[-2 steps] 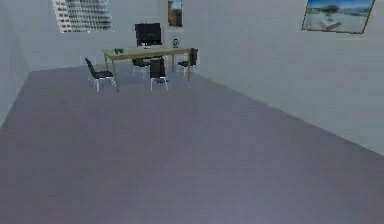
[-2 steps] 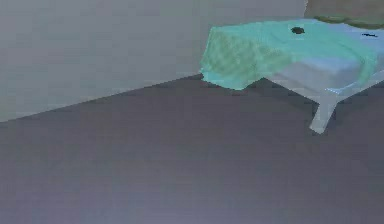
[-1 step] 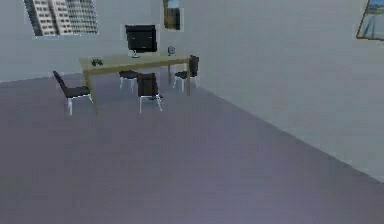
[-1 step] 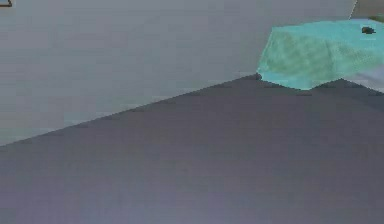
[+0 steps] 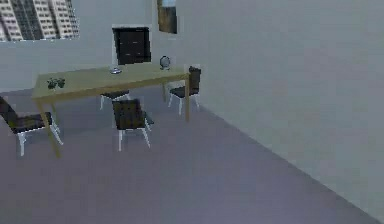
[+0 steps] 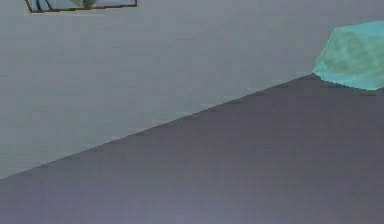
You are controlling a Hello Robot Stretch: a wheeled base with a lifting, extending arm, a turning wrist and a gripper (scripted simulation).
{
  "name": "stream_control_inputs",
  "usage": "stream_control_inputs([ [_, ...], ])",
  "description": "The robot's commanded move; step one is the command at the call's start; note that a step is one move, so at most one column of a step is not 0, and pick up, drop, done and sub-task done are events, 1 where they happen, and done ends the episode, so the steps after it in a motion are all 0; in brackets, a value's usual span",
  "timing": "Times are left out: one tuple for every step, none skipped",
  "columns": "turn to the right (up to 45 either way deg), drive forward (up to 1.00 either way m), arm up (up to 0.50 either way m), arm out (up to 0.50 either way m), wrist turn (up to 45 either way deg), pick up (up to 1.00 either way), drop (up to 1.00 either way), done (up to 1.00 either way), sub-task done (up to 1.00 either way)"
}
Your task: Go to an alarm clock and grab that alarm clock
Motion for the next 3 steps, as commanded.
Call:
stream_control_inputs([
  [0.0, 1.0, 0.0, 0.0, 0.0, 0.0, 0.0, 0.0, 0.0],
  [0.0, 0.45, 0.0, 0.0, 0.0, 0.0, 0.0, 0.0, 0.0],
  [0.0, 0.45, 0.0, 0.0, 0.0, 0.0, 0.0, 0.0, 0.0],
])
